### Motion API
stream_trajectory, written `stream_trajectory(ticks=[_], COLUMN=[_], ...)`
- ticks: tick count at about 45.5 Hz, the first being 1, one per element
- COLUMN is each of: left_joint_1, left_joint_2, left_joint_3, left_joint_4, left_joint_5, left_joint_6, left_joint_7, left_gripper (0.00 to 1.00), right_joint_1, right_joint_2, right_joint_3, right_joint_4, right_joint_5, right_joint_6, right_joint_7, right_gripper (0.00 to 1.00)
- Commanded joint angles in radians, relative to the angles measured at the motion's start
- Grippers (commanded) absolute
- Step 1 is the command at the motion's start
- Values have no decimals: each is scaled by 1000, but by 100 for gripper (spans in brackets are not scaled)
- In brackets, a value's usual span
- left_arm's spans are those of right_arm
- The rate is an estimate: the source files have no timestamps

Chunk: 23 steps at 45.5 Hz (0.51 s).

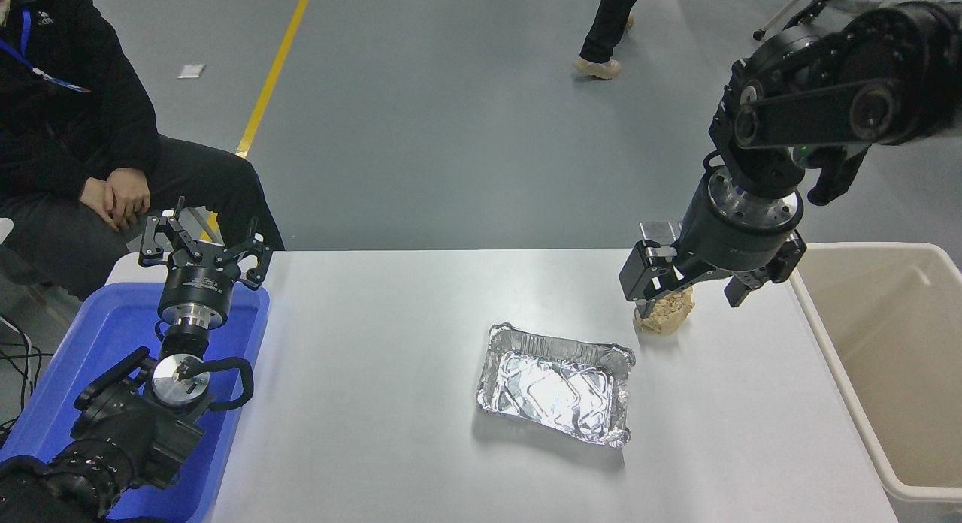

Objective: Pick up foil plate and place in dustbin

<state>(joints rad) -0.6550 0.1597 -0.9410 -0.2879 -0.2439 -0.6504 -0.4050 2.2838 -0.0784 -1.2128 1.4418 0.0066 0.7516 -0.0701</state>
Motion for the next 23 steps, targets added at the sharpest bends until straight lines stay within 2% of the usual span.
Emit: stream_trajectory(ticks=[1,23], left_joint_1=[0,0], left_joint_2=[0,0], left_joint_3=[-4,-4], left_joint_4=[0,0], left_joint_5=[0,0], left_joint_6=[0,0], left_joint_7=[0,0], left_gripper=[99,99], right_joint_1=[2,-21], right_joint_2=[0,6], right_joint_3=[1,44], right_joint_4=[-4,-41], right_joint_5=[1,1], right_joint_6=[-5,-6], right_joint_7=[1,3], right_gripper=[100,100])
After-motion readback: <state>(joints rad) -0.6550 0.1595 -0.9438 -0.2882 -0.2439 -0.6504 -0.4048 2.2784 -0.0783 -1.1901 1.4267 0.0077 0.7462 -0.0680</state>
